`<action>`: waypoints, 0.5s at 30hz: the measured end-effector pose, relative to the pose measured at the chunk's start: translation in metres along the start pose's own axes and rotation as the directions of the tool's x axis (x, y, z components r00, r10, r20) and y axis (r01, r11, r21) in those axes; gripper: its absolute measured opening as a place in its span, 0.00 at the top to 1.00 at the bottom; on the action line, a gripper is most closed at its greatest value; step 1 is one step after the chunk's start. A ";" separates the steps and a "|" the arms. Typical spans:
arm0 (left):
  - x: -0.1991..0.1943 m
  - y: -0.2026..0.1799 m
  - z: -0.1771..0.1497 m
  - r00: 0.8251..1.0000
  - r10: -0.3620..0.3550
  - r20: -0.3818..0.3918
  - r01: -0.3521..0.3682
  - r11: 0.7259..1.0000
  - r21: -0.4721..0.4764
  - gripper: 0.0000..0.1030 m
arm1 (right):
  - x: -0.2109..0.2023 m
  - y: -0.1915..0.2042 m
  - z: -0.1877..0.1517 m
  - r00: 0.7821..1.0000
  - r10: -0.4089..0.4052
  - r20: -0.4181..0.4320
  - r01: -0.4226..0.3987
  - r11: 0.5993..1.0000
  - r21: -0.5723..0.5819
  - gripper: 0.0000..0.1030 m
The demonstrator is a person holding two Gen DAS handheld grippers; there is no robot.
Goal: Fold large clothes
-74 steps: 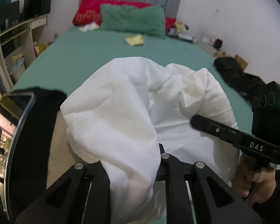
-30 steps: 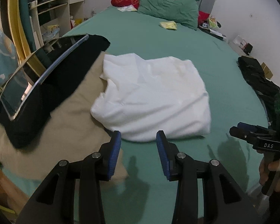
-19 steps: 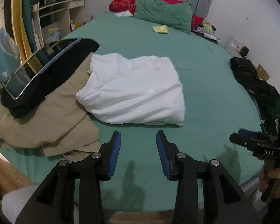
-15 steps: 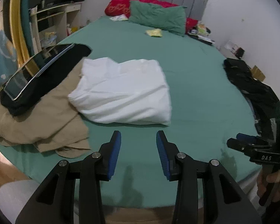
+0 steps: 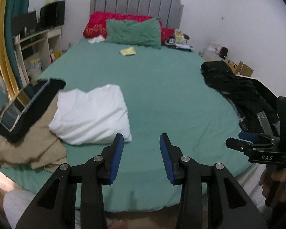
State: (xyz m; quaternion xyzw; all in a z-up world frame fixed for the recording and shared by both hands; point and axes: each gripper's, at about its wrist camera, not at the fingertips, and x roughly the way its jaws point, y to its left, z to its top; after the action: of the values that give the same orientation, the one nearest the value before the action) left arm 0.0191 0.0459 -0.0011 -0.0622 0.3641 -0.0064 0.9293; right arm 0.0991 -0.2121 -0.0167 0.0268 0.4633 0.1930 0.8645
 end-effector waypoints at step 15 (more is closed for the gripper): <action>-0.078 -0.043 0.048 0.954 0.070 0.290 -0.104 0.989 0.103 0.33 | -0.102 0.001 0.035 0.965 -0.078 0.251 0.097 0.993 -0.065 0.07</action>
State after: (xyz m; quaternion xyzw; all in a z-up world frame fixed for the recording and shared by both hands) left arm -0.0040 0.0125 0.0913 0.0081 0.2275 0.0222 0.9735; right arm 0.0768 -0.2432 0.0839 -0.0030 0.3447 0.1673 0.9237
